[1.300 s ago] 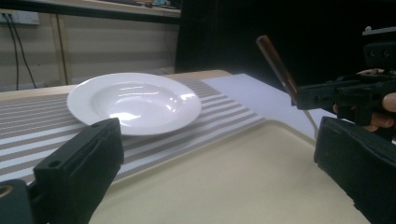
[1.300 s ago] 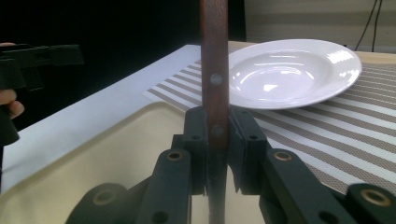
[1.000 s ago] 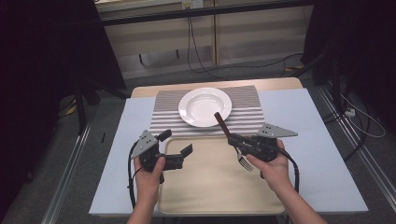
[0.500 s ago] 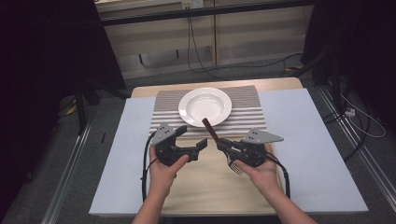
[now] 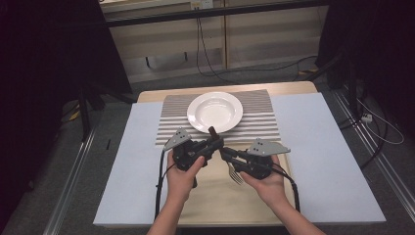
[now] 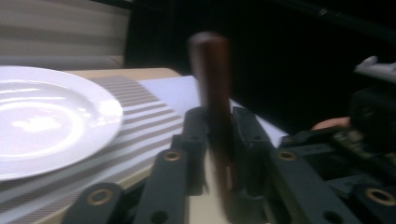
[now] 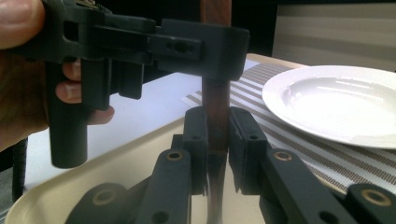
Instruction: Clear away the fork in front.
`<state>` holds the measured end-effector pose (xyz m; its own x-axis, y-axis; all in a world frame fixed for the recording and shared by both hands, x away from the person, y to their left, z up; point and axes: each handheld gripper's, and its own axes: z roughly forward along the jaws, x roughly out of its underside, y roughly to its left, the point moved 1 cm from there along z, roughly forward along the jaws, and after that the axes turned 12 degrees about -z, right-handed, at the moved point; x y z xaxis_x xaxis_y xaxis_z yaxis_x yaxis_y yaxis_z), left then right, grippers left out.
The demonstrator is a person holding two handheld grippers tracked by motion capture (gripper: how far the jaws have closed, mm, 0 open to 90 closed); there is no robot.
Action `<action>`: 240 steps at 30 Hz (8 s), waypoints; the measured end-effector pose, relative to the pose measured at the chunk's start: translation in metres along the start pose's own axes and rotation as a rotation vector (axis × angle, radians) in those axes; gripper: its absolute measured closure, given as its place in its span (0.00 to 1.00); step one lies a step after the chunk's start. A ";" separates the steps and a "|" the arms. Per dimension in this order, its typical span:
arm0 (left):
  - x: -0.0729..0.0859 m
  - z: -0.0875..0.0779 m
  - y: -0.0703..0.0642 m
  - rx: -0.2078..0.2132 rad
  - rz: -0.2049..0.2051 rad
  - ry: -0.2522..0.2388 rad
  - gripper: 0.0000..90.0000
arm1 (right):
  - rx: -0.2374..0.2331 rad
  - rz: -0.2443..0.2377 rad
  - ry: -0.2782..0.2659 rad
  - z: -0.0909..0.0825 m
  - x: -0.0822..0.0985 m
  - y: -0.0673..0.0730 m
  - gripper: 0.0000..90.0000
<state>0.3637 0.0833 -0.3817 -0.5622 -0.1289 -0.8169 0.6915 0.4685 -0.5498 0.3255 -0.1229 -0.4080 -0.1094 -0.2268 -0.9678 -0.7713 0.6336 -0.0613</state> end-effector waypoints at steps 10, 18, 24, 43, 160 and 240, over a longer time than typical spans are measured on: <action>-0.017 -0.029 0.006 0.034 -0.052 0.040 0.90 | -0.012 -0.037 -0.007 -0.013 0.000 -0.001 0.70; -0.018 -0.057 0.022 -0.002 -0.050 0.127 0.90 | 0.072 -0.001 0.020 -0.033 0.019 -0.026 0.48; -0.019 -0.072 0.034 0.000 -0.086 0.163 0.90 | 0.116 0.012 0.028 -0.049 0.027 -0.036 0.38; -0.002 -0.067 0.063 -0.103 -0.066 0.227 0.85 | 0.177 0.042 0.035 -0.088 0.043 -0.051 0.27; 0.025 -0.122 0.086 -0.315 0.059 0.200 0.22 | 0.181 0.062 0.116 -0.122 0.065 -0.053 0.20; 0.026 -0.153 0.091 -0.365 0.077 0.197 0.12 | 0.208 0.043 0.150 -0.152 0.081 -0.059 0.21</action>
<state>0.3424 0.2559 -0.4261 -0.6158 0.0712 -0.7847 0.5487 0.7534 -0.3623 0.2669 -0.2916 -0.4460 -0.2430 -0.2932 -0.9246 -0.6199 0.7801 -0.0845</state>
